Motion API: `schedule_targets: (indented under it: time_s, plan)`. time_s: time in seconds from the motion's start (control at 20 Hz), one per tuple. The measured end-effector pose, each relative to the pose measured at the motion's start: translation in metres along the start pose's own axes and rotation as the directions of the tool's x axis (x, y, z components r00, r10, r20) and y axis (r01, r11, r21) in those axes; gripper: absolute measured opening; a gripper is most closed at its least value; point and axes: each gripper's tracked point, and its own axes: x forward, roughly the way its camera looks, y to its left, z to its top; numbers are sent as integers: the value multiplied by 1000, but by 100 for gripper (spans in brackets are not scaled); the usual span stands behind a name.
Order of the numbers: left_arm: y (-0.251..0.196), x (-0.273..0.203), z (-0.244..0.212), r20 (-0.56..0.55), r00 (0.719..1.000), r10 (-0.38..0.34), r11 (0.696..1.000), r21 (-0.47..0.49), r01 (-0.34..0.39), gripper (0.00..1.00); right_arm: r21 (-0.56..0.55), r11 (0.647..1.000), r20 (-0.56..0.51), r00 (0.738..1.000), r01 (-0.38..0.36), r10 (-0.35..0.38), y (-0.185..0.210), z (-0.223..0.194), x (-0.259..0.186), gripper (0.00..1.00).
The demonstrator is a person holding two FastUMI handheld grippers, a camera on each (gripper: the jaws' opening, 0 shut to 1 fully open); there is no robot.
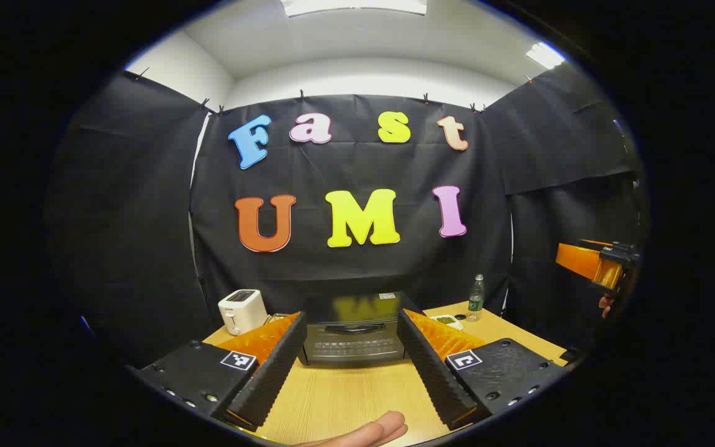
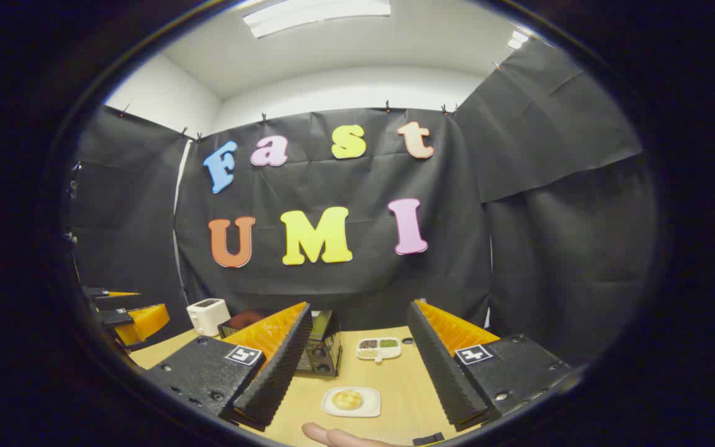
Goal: Open the electric oven with the left hand, put the food in, and close the electric oven.
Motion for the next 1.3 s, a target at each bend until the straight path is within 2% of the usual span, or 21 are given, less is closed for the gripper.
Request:
schedule_targets:
  time_s: [0.15, 0.2, 0.4, 0.55, 0.75, 1.0, 1.05, 1.25, 1.3]
  plan:
    - [2, 7, -6, -11, 1000, -2, 1000, -13, 2, 100, -16, 1000, 19, 1000, 1, 0, -2, 1, -6, 97]
    - [2, 9, -9, -19, 1000, -2, 1000, -19, 2, 95, -14, 1000, 22, 1000, -8, 8, -2, 0, -8, 97]
    - [2, 19, -21, -55, 999, 3, 1000, -21, -4, 96, 3, 1000, 29, 1000, 9, -9, -17, 0, -12, 97]
    - [-4, 20, -23, -61, 998, -16, 1000, -21, 14, 95, -25, 1000, 49, 999, 13, -12, -19, 5, -16, 97]
    - [-1, 27, -17, -30, 1000, -9, 1000, -17, 9, 95, -42, 999, 70, 997, 15, -12, -17, 9, -19, 97]
    - [-3, 76, -27, -39, 996, -77, 994, -81, 74, 100, 11, 1000, 70, 997, -15, 14, -17, 2, -21, 97]
    - [2, 89, -30, -44, 996, -73, 994, -82, 69, 95, 15, 1000, 77, 997, -12, 11, -20, 2, -20, 97]
    - [17, 151, -57, -111, 992, -59, 995, -82, 50, 95, 13, 1000, 92, 996, -7, 6, -26, -2, -21, 97]
    - [20, 165, -66, -132, 990, -52, 996, -78, 42, 91, 18, 1000, 98, 995, -14, 12, -26, -2, -22, 97]
